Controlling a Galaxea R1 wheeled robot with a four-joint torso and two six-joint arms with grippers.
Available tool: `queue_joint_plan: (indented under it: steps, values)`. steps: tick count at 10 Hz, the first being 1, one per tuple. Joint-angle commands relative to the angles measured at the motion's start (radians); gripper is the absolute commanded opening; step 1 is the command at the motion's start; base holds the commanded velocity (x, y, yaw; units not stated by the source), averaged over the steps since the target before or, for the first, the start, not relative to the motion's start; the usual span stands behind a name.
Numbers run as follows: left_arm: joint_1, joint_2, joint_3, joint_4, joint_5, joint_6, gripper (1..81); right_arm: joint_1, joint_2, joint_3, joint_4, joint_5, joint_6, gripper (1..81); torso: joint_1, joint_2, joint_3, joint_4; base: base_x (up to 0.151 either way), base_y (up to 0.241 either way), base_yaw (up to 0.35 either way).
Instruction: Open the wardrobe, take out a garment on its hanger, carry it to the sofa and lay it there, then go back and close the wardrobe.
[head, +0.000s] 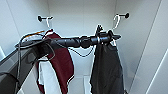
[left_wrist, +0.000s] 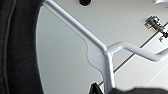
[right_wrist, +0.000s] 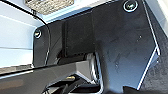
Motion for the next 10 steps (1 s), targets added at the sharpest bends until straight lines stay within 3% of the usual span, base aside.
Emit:
queue_joint_plan:
  steps: [1,3,10]
  values:
    - [-0.173,-0.002,0.014,0.03,-0.04,0.016,1.0,0.042,0.007,0.009,-0.008,-0.042,-0.002,81.1,0.0,0.0,0.0,0.0,0.0,0.0,0.0]
    - [-0.156,-0.001,0.043,0.032,-0.043,0.018,1.0,0.042,0.007,0.009,-0.01,-0.042,-0.002,81.1,0.0,0.0,0.0,0.0,0.0,0.0,0.0]
    - [-0.129,0.006,0.103,0.032,-0.046,0.018,1.0,0.043,0.007,0.009,-0.01,-0.042,-0.004,81.1,-0.001,0.0,0.001,0.0,-0.083,0.0,0.0]
